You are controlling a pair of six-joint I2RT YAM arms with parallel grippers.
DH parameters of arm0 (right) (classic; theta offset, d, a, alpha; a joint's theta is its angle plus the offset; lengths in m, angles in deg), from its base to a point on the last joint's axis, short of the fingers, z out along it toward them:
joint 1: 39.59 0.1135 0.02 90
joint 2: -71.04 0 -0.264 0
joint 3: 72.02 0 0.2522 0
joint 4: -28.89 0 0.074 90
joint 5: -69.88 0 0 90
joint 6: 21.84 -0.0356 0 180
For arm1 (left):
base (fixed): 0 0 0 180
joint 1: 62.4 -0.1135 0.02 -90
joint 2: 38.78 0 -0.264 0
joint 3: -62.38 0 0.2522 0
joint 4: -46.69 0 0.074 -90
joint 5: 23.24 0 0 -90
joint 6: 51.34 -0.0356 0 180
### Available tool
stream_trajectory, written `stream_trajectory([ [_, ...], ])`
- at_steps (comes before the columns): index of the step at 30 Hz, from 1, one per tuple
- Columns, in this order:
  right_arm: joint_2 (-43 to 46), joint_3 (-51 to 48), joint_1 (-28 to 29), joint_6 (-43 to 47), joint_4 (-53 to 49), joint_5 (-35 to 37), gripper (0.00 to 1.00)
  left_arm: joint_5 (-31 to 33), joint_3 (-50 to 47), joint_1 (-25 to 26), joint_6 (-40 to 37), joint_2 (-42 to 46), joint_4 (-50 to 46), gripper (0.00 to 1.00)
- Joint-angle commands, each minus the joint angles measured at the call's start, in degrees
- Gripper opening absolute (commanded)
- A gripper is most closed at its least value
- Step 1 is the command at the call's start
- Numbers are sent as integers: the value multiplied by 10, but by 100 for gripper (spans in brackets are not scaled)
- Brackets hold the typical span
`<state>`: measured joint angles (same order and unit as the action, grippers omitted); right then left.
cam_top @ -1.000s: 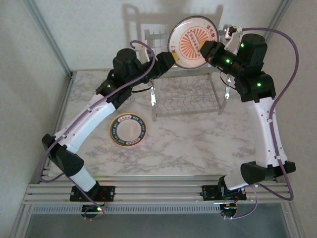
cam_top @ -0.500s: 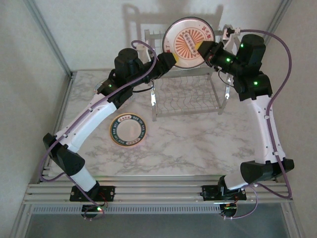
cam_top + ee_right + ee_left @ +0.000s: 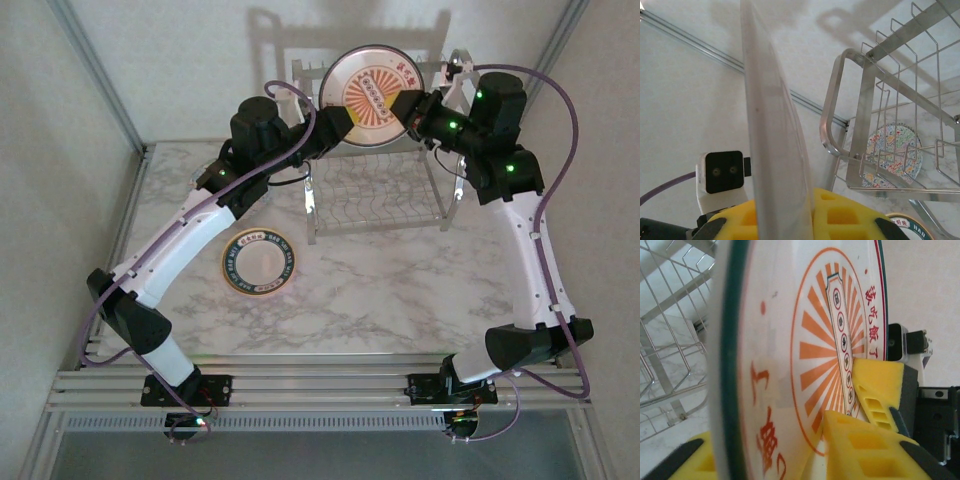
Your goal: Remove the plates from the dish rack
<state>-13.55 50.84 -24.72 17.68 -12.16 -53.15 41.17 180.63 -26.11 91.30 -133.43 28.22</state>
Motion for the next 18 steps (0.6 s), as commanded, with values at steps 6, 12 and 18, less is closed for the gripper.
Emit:
stream_trajectory([
  [6, 10, 26, 21, 38, -23, -9, 0, 9, -9, 3, 10, 17, 36, 0],
  [12, 30, 22, 29, 89, -45, 30, 59, 0, -23, -1, 28, 41, 76, 0],
  [18, 80, -19, 31, 129, -11, 82, 74, 11, -44, -8, 30, 75, 67, 0],
])
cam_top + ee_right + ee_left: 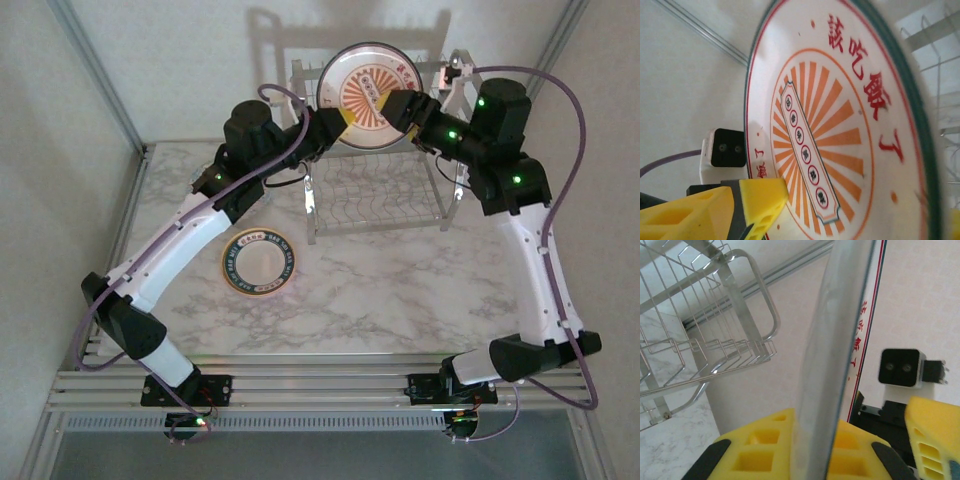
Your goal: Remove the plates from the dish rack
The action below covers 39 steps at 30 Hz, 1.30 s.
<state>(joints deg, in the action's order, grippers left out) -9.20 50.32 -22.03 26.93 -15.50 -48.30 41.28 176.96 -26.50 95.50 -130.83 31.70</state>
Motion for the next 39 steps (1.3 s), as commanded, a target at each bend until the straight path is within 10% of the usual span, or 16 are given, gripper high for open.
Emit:
stream_trajectory([
  [1, 45, -21, 5, 44, 29, 39, 75, 11, -20, -6, -10, 61, 35, 0],
  [25, 169, -175, 182, 394, -107, 155, 76, 215, -685, -94, 137, 628, -75, 0],
  [39, 178, -252, 238, 362, -85, 177, 76, 233, -889, -97, 185, 600, 18, 0],
])
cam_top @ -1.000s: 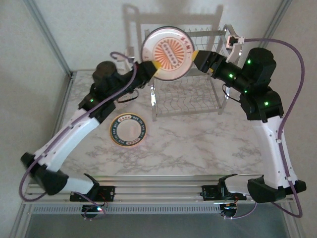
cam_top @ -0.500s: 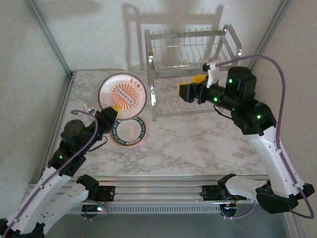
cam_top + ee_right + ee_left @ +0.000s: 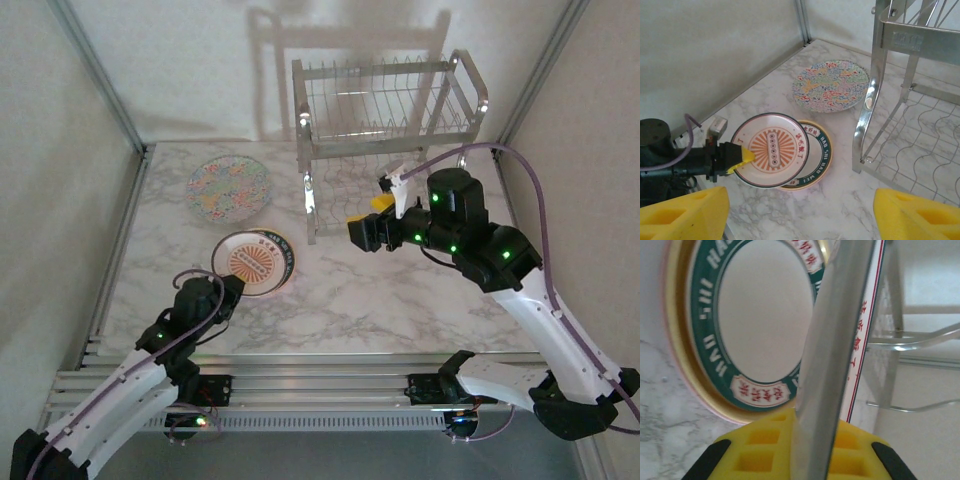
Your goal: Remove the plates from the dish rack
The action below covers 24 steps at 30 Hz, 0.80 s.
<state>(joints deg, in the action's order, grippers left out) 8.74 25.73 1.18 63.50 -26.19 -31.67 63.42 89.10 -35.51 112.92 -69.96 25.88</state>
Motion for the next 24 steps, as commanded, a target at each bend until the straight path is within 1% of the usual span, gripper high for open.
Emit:
stream_trajectory([
  [1, -4, -7, 7, -3, 23, 11, 76, 6, -19, -7, 13, -19, 95, 0],
  [4, -9, -7, 7, 0, 21, 0, 76, 0, -34, -7, 21, -48, 136, 0],
  [14, -17, -20, 7, -12, 31, -18, 76, -19, -33, -22, 19, -135, 212, 0],
  [24, -19, -19, 7, -17, 33, -15, 76, -40, -31, -48, 15, -185, 242, 0],
])
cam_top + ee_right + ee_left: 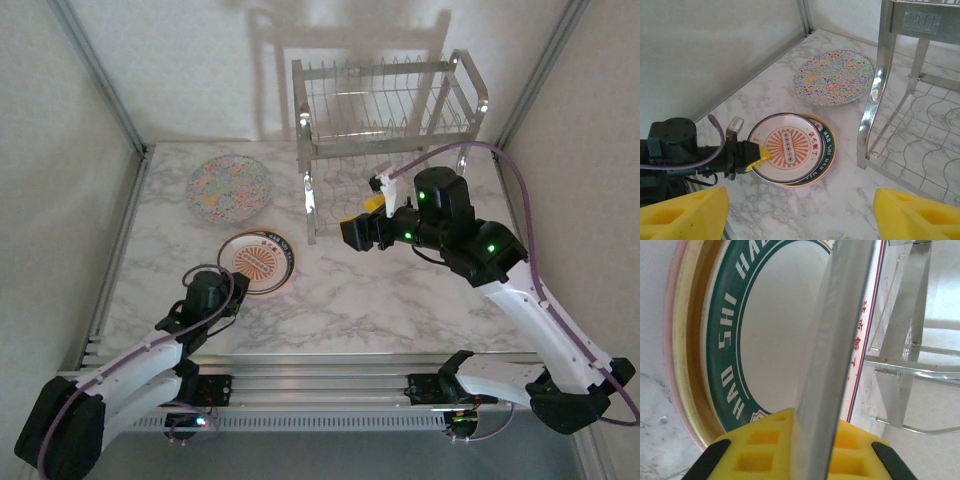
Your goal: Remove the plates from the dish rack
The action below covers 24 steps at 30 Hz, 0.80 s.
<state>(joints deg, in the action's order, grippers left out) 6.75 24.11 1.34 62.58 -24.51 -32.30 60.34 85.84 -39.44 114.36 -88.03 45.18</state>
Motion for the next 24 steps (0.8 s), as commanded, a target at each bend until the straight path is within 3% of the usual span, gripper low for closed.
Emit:
stream_trajectory([
  [1, 1, -1, 6, -7, 16, -7, 76, -12, 2, -10, 0, -7, 53, 0],
  [19, -7, 5, 6, -10, 20, -10, 76, -50, 18, -17, -10, -78, 63, 0],
  [24, -7, 4, 6, -12, 20, -11, 77, -50, 31, -17, -18, -89, 48, 6],
])
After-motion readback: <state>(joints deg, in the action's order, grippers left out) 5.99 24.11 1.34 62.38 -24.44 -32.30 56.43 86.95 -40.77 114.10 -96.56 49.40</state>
